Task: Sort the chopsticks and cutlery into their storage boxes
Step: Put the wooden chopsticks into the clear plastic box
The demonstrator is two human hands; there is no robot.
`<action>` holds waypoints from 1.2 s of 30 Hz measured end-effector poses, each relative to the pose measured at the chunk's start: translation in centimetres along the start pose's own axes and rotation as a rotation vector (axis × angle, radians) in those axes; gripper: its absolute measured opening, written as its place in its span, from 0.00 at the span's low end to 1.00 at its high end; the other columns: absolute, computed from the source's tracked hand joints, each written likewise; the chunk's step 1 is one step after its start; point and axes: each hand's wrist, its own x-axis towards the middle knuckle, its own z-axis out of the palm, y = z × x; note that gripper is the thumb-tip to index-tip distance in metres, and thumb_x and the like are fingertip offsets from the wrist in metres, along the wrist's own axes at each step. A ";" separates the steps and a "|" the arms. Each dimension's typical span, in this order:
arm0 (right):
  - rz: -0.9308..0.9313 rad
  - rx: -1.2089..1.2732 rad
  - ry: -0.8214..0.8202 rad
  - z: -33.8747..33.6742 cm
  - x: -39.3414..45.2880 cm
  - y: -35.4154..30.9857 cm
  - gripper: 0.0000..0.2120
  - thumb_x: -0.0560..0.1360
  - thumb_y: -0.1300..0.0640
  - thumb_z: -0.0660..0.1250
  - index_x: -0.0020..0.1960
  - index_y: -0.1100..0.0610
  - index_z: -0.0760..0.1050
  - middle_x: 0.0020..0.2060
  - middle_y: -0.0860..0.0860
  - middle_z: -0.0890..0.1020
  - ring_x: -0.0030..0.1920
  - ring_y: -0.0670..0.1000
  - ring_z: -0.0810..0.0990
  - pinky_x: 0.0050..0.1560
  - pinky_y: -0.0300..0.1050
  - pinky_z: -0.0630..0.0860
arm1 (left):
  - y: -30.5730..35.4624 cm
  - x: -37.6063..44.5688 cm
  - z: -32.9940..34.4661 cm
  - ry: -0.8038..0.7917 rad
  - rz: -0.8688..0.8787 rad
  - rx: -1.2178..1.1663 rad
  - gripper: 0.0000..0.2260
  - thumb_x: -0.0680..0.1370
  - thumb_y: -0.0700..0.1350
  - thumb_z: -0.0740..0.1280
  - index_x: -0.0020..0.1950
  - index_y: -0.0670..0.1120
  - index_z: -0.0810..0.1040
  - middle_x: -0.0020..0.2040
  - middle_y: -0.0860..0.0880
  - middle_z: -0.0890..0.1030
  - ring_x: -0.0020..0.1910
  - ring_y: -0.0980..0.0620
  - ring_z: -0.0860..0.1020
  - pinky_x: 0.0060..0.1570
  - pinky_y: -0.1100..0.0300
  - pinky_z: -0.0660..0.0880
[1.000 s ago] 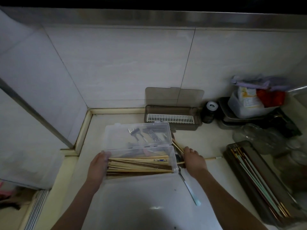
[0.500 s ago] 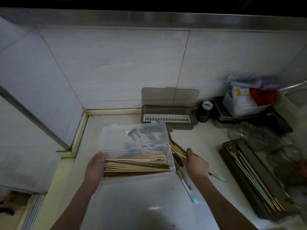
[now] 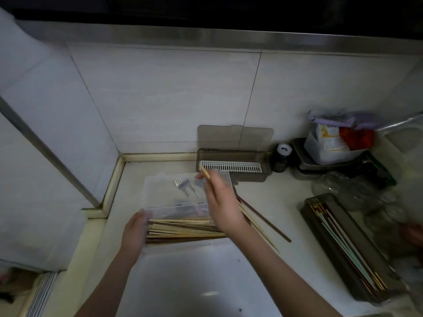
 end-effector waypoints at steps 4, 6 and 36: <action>-0.072 0.117 -0.117 3.1 -1.3 -2.8 0.09 0.81 0.59 0.54 0.56 0.56 0.71 0.47 0.51 0.77 0.47 0.47 0.74 0.48 0.41 0.70 | 0.1 -0.2 0.1 -0.009 -0.026 -0.051 0.11 0.80 0.50 0.60 0.43 0.50 0.79 0.41 0.46 0.79 0.41 0.46 0.77 0.45 0.53 0.71; -0.101 -0.023 -0.242 4.7 -1.6 -1.6 0.09 0.81 0.59 0.53 0.58 0.57 0.70 0.49 0.54 0.77 0.51 0.51 0.74 0.51 0.45 0.71 | 0.2 -0.2 0.1 -0.002 -0.042 -0.057 0.12 0.81 0.50 0.59 0.43 0.50 0.78 0.43 0.46 0.79 0.41 0.47 0.76 0.42 0.55 0.70; 0.767 -0.755 0.047 -3.6 -7.4 16.5 0.15 0.75 0.58 0.63 0.61 0.52 0.69 0.57 0.52 0.74 0.58 0.53 0.70 0.59 0.52 0.69 | -0.8 0.8 -0.1 -0.004 0.024 0.001 0.10 0.79 0.49 0.62 0.43 0.48 0.80 0.42 0.46 0.81 0.44 0.46 0.78 0.49 0.51 0.73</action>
